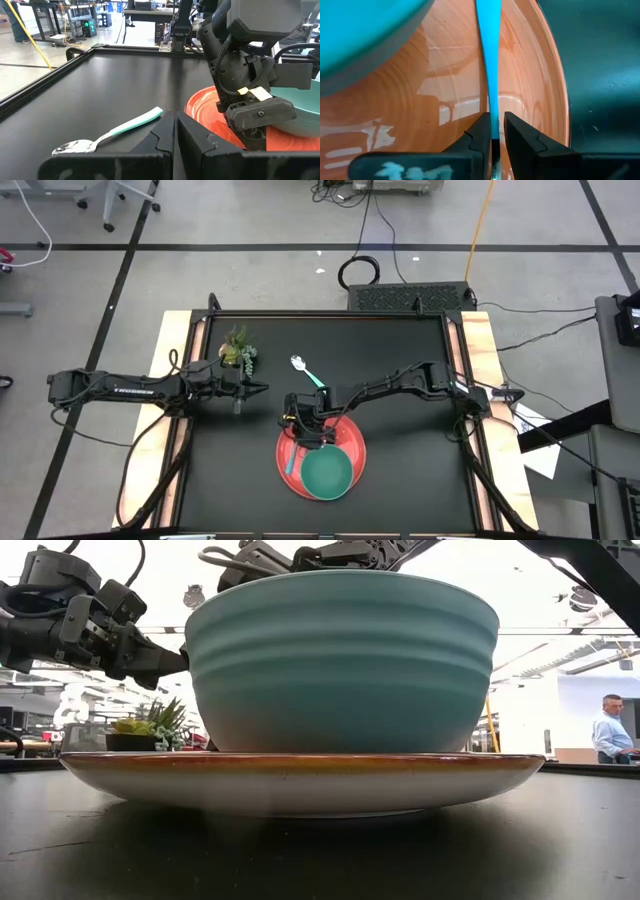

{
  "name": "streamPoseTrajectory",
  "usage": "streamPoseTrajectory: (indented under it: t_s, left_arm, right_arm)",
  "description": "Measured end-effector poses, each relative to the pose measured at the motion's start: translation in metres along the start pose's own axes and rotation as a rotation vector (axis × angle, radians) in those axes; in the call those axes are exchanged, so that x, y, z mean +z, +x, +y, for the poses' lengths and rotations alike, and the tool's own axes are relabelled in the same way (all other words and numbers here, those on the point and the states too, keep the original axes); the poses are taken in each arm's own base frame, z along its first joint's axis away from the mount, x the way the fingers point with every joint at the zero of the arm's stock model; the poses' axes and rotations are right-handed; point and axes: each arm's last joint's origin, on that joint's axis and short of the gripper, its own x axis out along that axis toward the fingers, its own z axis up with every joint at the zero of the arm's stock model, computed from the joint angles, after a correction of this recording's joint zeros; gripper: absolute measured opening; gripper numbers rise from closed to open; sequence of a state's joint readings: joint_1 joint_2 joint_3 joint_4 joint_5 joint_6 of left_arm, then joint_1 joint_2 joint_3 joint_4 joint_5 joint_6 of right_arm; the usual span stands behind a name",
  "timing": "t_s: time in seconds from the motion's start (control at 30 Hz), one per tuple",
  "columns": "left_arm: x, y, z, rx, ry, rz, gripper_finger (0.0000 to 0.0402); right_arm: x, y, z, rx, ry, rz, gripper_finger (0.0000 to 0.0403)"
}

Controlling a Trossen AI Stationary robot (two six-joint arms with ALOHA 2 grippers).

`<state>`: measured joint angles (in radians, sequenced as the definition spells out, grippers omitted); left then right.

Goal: Set table place
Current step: Put the blue fork on the orange plate to the left of the green bowl

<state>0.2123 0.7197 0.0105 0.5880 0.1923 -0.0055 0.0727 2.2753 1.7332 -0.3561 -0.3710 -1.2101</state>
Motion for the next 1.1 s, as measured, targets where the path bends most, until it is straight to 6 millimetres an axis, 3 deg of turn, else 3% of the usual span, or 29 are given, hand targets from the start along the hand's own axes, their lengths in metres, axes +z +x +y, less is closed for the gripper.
streamPoseTrajectory:
  t_s: [0.4,0.7,1.1]
  left_arm:
    - [0.0000,0.0000,0.0000,0.000,0.000,0.000,0.0026]
    - [-0.0001,0.0000,0.0000,0.000,-0.001,0.000,0.0026]
    - [-0.0001,0.0000,0.0000,0.000,-0.004,0.000,0.0026]
  right_arm:
    - [0.0001,-0.0001,0.0000,0.000,0.060,0.000,0.0049]
    - [0.0009,-0.0002,0.0001,0.000,0.079,-0.001,0.0086]
    - [0.0006,-0.0007,0.0009,0.011,0.121,0.003,0.0089]
